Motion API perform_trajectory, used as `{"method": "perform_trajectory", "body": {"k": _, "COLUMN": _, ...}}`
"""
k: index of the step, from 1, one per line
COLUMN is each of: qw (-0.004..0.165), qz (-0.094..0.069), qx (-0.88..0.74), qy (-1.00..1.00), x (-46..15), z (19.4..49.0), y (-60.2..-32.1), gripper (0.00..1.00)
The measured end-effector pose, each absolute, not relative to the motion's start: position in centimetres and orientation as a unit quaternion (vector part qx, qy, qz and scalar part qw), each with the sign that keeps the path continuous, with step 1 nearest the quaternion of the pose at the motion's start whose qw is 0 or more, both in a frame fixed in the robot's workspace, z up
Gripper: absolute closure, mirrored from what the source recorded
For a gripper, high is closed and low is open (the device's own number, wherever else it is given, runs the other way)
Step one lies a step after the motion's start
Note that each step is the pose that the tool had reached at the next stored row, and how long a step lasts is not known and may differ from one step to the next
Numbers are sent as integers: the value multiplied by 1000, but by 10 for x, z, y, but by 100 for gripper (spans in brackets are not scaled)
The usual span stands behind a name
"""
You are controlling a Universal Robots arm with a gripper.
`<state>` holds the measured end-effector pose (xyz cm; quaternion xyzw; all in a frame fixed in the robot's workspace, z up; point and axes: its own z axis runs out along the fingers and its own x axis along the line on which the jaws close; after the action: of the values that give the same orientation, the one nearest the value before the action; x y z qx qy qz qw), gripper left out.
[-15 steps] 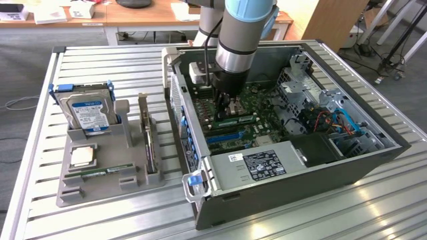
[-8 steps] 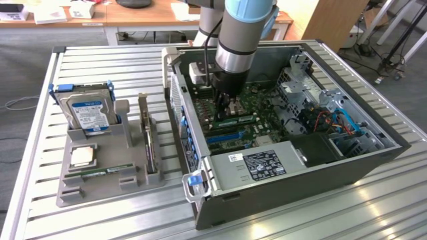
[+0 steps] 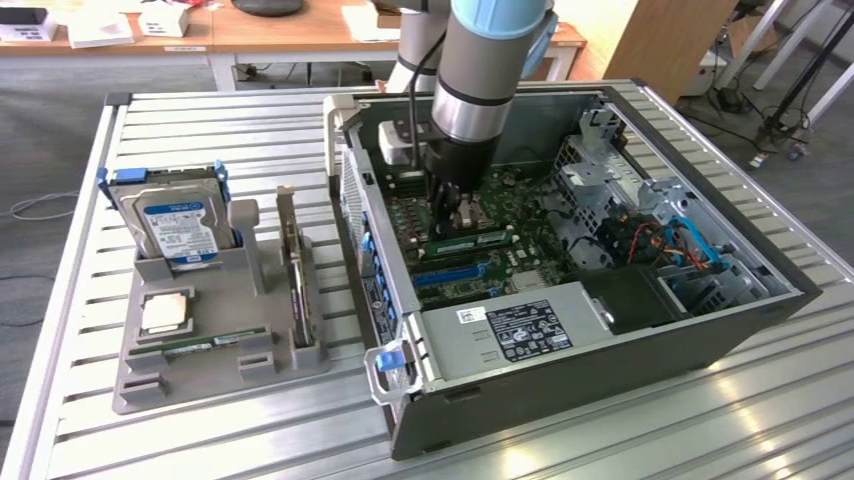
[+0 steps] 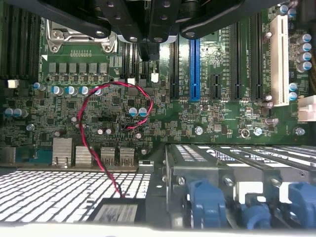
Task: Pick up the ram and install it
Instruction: 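Press down the ram until it locks into place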
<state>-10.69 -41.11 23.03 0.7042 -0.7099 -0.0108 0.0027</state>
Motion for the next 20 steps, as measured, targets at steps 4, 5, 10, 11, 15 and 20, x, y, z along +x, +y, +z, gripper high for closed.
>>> {"method": "perform_trajectory", "body": {"k": 4, "qw": 3, "qz": -11, "qx": 704, "qy": -710, "x": -107, "z": 237, "y": -411, "gripper": 89}}
{"method": "perform_trajectory", "body": {"k": 5, "qw": 3, "qz": -11, "qx": 704, "qy": -710, "x": -107, "z": 239, "y": -411, "gripper": 89}}
{"method": "perform_trajectory", "body": {"k": 10, "qw": 3, "qz": -11, "qx": 704, "qy": -710, "x": -107, "z": 246, "y": -411, "gripper": 89}}
{"method": "perform_trajectory", "body": {"k": 11, "qw": 3, "qz": -11, "qx": 704, "qy": -710, "x": -107, "z": 248, "y": -411, "gripper": 89}}
{"method": "perform_trajectory", "body": {"k": 15, "qw": 3, "qz": -11, "qx": 704, "qy": -710, "x": -107, "z": 249, "y": -411, "gripper": 89}}
{"method": "perform_trajectory", "body": {"k": 20, "qw": 3, "qz": -11, "qx": 704, "qy": -710, "x": -103, "z": 249, "y": -411, "gripper": 89}}
